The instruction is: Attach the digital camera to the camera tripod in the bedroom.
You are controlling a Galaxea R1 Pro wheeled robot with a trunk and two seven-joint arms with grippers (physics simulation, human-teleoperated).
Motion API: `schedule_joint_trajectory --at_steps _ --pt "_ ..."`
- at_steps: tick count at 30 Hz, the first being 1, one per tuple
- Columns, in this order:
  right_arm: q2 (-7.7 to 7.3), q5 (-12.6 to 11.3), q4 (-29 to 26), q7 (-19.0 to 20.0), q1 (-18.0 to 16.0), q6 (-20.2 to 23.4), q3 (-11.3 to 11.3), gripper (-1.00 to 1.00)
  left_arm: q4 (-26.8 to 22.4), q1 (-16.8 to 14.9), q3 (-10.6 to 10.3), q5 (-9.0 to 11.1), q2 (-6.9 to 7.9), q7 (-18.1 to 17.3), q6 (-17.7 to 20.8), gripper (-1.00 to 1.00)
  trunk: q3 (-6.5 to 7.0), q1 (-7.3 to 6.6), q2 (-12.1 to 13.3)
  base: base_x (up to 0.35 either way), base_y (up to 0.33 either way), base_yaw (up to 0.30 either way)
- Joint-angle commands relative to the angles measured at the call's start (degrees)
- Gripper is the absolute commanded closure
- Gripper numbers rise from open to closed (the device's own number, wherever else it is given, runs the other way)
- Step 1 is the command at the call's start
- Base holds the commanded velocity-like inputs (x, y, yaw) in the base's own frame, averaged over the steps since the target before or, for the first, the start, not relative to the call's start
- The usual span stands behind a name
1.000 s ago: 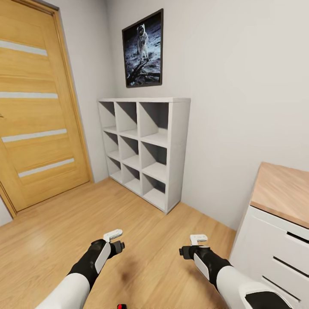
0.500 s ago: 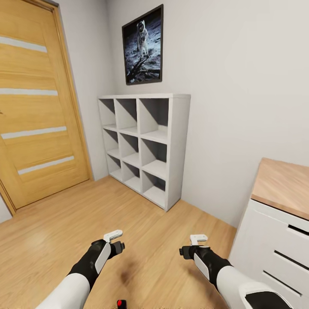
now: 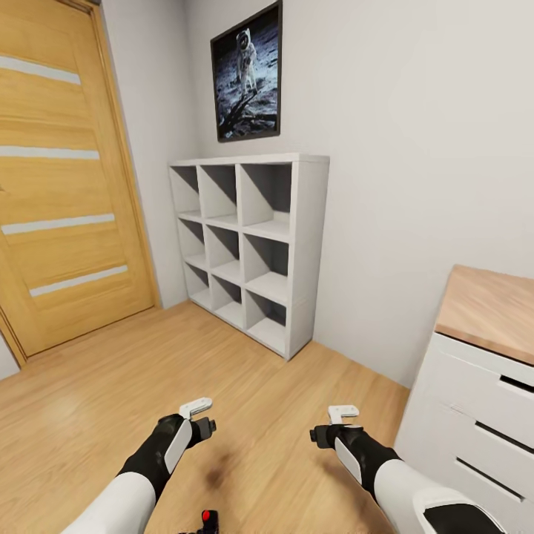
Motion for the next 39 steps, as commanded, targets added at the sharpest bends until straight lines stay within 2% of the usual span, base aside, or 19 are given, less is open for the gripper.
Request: schedule_joint_trajectory --at_steps 1,20,39 --pt "-0.04 -0.3 -0.1 -0.3 0.0 0.4 0.5 -1.0 -0.1 0.0 0.2 0.6 -0.07 0.4 0.3 -1.0 -0.24 0.21 -0.4 0.0 0.0 0.0" --pt "-0.01 -0.2 -0.1 -0.3 0.0 0.2 0.4 -1.0 -0.8 0.0 0.2 0.6 -0.04 0.4 0.3 -1.0 -3.65 4.39 -8.1 0.0 0.0 0.0" --pt "-0.35 -0.1 -0.1 -0.2 0.0 0.3 0.5 -1.0 -0.2 0.0 0.3 0.7 -0.02 0.3 0.4 -1.0 -7.86 4.88 -8.3 0.0 0.0 0.0"
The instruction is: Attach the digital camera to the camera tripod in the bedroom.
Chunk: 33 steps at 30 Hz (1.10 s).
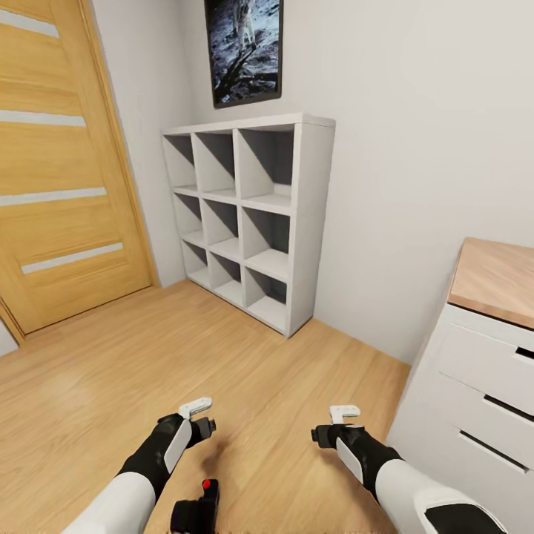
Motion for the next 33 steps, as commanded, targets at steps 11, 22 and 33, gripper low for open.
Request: schedule_joint_trajectory --at_steps 11,22,33 --pt "-0.17 -0.3 -1.1 0.0 -0.1 1.2 0.5 -1.0 -1.1 0.0 0.4 0.8 -0.09 0.2 0.4 -1.0 -2.5 0.27 -0.2 0.0 0.0 0.0" --pt "-0.13 -0.9 -37.4 3.6 -0.1 33.0 -0.1 -1.0 -9.9 0.0 0.9 1.3 -0.41 0.2 2.2 -1.0 -4.94 0.55 -0.3 0.0 0.0 0.0" --pt "-0.63 -0.8 -34.3 3.8 -0.1 34.4 -0.2 -1.0 -22.8 0.0 0.7 1.6 -2.11 0.1 10.1 -1.0 -7.37 0.83 -0.5 0.0 0.0 0.0"
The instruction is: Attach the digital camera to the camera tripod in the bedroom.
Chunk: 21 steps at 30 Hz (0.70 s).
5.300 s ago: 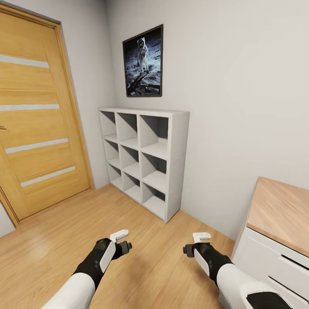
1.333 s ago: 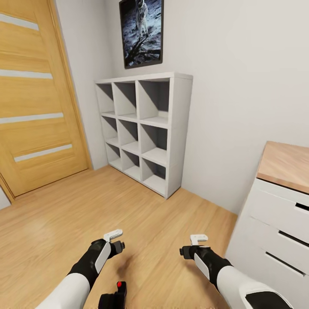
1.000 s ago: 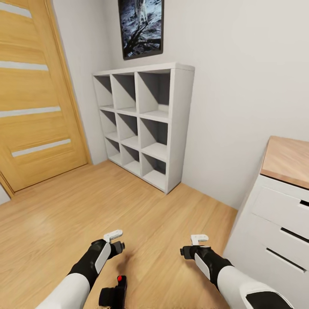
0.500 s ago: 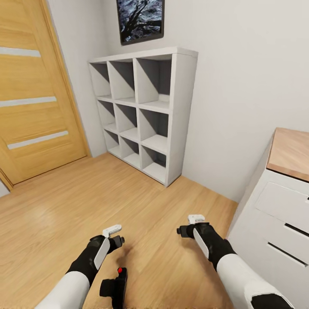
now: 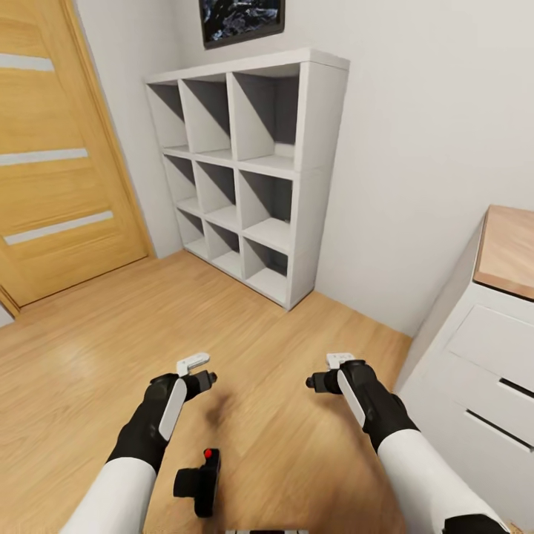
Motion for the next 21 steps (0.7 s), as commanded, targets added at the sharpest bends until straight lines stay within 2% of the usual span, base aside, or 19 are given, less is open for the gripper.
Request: schedule_joint_trajectory --at_steps 1,7,21 --pt "-0.02 -0.3 0.0 -0.1 0.0 0.2 0.1 -1.0 -0.3 0.0 0.1 0.6 -0.22 0.4 0.3 -1.0 -0.28 0.01 0.0 0.0 0.0 0.0" --pt "-0.07 -0.4 0.2 0.0 0.0 -0.1 0.0 -1.0 -0.9 0.0 0.0 0.8 -1.13 0.4 1.2 -1.0 -1.61 0.17 -0.1 0.0 0.0 0.0" --pt "-0.12 -0.3 0.2 0.9 0.0 -0.1 0.0 -1.0 -0.8 0.0 0.1 0.7 -1.02 0.4 2.1 -1.0 -4.71 0.53 -0.3 0.0 0.0 0.0"
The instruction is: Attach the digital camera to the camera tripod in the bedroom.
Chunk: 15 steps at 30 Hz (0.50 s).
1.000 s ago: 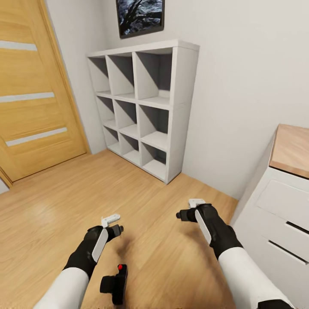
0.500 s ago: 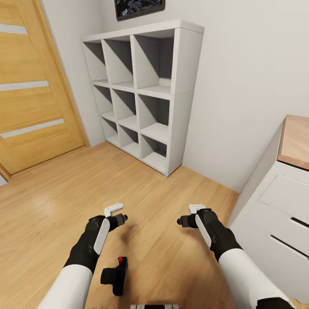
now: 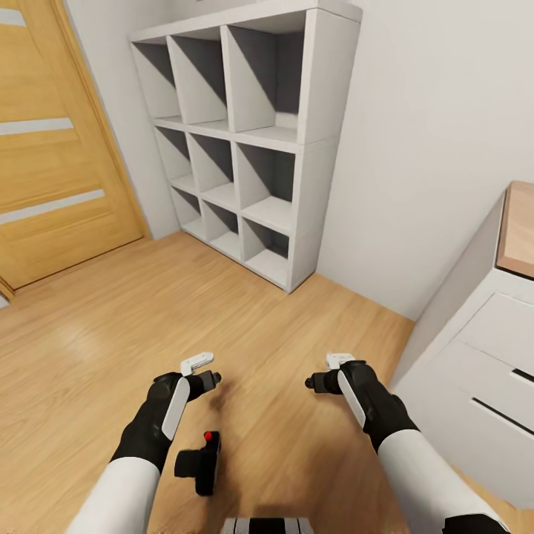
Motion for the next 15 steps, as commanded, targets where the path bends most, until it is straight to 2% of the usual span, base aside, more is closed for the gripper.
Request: schedule_joint_trajectory --at_steps 1,15 --pt "-0.02 -0.3 -0.1 -0.1 0.0 0.2 0.1 -1.0 -0.1 0.0 0.1 0.7 -0.07 0.4 0.2 -1.0 -0.28 0.01 0.0 0.0 0.0 0.0" --pt "-0.02 -0.3 -0.1 -0.1 0.0 0.2 0.1 -1.0 0.0 0.0 0.1 0.4 -0.1 0.5 0.2 -1.0 -3.38 0.37 -0.2 0.0 0.0 0.0"
